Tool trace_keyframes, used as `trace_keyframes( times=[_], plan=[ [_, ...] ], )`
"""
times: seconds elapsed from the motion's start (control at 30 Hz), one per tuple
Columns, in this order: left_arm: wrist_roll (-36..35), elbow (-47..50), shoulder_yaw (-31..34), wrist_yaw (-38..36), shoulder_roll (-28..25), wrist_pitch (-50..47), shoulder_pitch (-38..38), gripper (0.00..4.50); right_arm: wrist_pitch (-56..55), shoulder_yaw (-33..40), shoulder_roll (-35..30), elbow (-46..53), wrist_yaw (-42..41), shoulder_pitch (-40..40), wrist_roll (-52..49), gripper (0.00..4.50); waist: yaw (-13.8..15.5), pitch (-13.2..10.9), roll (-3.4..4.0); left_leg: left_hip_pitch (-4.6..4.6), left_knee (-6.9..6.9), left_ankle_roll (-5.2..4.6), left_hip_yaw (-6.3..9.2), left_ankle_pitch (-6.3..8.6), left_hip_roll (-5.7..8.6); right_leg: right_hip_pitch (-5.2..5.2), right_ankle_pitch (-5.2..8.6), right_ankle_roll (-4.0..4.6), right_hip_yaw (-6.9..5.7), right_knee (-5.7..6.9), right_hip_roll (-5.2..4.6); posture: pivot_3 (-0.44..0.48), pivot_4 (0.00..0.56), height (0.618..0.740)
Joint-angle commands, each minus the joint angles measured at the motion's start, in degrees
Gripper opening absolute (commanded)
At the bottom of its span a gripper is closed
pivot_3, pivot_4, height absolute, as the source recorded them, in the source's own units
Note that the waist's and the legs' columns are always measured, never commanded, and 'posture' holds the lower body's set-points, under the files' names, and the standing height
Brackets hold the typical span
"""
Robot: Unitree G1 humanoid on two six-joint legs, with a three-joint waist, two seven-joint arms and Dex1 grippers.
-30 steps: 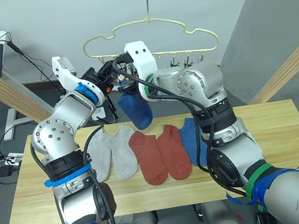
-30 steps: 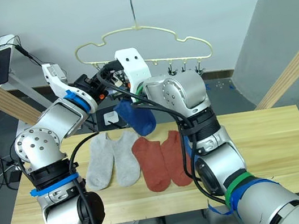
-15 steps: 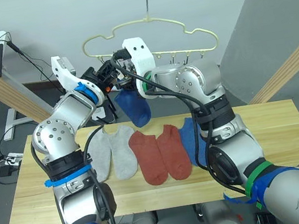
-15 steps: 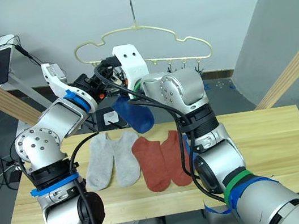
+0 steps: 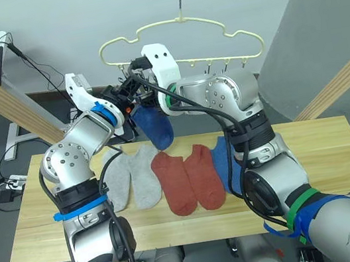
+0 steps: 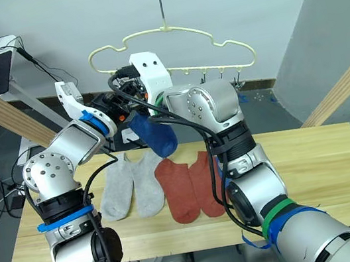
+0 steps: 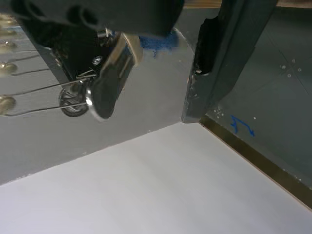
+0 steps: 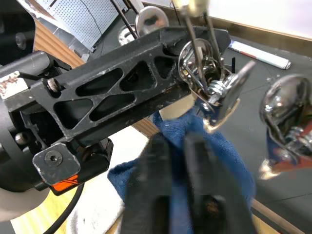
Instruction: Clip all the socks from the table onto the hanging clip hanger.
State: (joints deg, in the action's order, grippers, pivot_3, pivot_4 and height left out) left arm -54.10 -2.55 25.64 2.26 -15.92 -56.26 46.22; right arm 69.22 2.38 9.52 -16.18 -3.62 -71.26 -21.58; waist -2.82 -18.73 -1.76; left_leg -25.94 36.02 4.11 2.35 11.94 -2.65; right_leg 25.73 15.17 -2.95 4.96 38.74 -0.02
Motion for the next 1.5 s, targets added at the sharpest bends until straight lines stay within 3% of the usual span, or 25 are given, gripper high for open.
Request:
trace_keyframes(
  times=[0.03,0.13,0.43,0.73,1.03,1.23,1.5],
  plan=[
    [-0.76,3.48,-0.29,-1.10,-1.39,-0.42,-0.55,2.79,-0.72,-0.08,2.81,2.06,0.08,-1.79,-0.73,1.79,-0.01,0.00,0.00,0.00,0.00,0.00,-0.01,0.00,0.00,0.04,0.00,0.00,0.01,-0.02,0.00,0.004,0.332,0.740],
    [0.79,6.11,-2.50,-2.89,-3.62,-1.12,-2.00,2.79,-0.17,-0.59,2.30,2.74,-0.10,-1.18,-0.65,2.81,-0.12,-0.01,-0.02,0.00,0.00,-0.02,-0.01,0.01,0.00,0.09,0.00,0.00,0.01,0.09,0.01,0.004,0.332,0.740],
    [4.41,14.46,-7.37,-7.70,-10.66,-0.80,-7.16,2.79,6.22,-3.71,-3.26,14.07,-3.21,7.23,-1.72,2.81,0.02,-0.01,-0.02,0.01,0.00,0.01,0.03,-0.02,0.02,0.12,0.00,0.00,0.01,0.19,0.03,0.020,0.324,0.740],
    [10.67,21.42,-9.87,-15.17,-16.24,5.74,-14.69,2.79,6.31,-8.20,-16.99,34.38,-12.65,23.07,-5.02,2.81,0.81,-0.01,-0.02,0.01,0.02,0.04,0.04,-0.04,0.02,0.11,0.01,-0.01,0.01,0.19,0.03,0.035,0.315,0.740],
    [15.28,28.20,-10.79,-15.65,-18.98,6.18,-20.05,2.79,-2.23,-3.77,-30.43,45.42,-24.73,32.02,-10.06,2.81,1.10,0.02,-0.06,0.02,0.05,0.05,0.04,-0.05,0.04,0.07,0.01,-0.02,0.05,0.19,0.08,0.052,0.296,0.740],
    [11.64,34.41,-8.12,-14.25,-17.58,2.99,-22.78,2.79,-8.93,3.43,-37.07,46.35,-32.02,34.03,-14.67,2.81,1.11,0.03,-0.09,0.03,0.11,0.05,0.06,-0.06,0.04,0.03,0.01,-0.02,0.04,0.22,0.08,0.057,0.286,0.740],
    [22.79,38.50,-14.12,-13.44,-16.80,13.70,-26.74,2.79,-10.67,9.39,-44.17,45.84,-38.80,35.36,-22.59,2.81,1.48,0.04,-0.11,0.10,0.15,0.05,0.09,-0.07,0.06,-0.09,0.00,0.00,0.02,0.23,0.07,0.071,0.271,0.740]
  ],
)
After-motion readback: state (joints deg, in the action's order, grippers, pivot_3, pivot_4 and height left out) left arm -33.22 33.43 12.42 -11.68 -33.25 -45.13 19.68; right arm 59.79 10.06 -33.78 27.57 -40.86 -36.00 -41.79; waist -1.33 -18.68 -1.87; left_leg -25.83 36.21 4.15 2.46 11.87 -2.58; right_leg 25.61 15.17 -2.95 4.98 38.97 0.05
